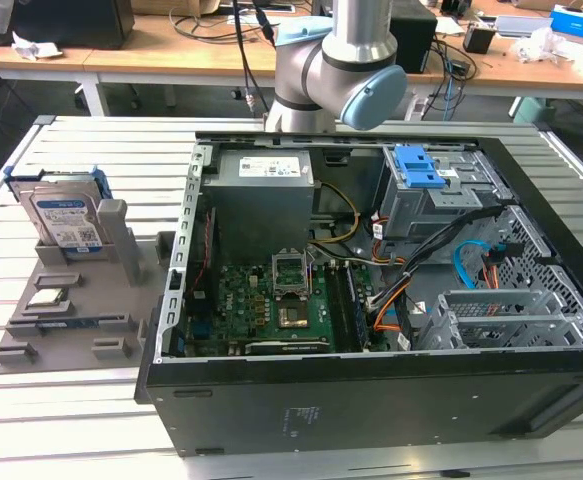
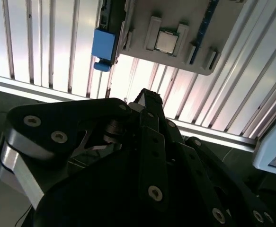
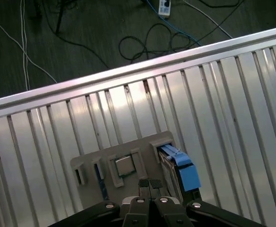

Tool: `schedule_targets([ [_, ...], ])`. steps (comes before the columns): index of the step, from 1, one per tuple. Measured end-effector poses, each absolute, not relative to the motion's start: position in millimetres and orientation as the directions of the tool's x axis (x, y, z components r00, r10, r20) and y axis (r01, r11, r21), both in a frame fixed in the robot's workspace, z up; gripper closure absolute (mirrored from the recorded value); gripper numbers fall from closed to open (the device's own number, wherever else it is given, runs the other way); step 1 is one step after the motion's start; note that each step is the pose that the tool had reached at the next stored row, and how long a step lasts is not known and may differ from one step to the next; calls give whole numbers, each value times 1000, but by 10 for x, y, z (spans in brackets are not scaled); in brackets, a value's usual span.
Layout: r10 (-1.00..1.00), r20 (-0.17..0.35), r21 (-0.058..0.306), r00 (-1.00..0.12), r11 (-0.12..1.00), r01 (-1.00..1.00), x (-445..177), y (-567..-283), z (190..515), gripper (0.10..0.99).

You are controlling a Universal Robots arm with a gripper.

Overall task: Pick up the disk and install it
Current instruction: 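Pick up the disk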

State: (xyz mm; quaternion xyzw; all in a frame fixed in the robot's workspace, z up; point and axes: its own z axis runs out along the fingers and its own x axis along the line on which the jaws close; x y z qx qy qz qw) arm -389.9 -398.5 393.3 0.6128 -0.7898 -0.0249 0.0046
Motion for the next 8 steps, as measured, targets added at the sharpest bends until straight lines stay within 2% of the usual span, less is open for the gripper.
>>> schedule_targets([
  [8, -984, -23, 45, -179, 177, -983, -3899, -3985, 3933, 980],
])
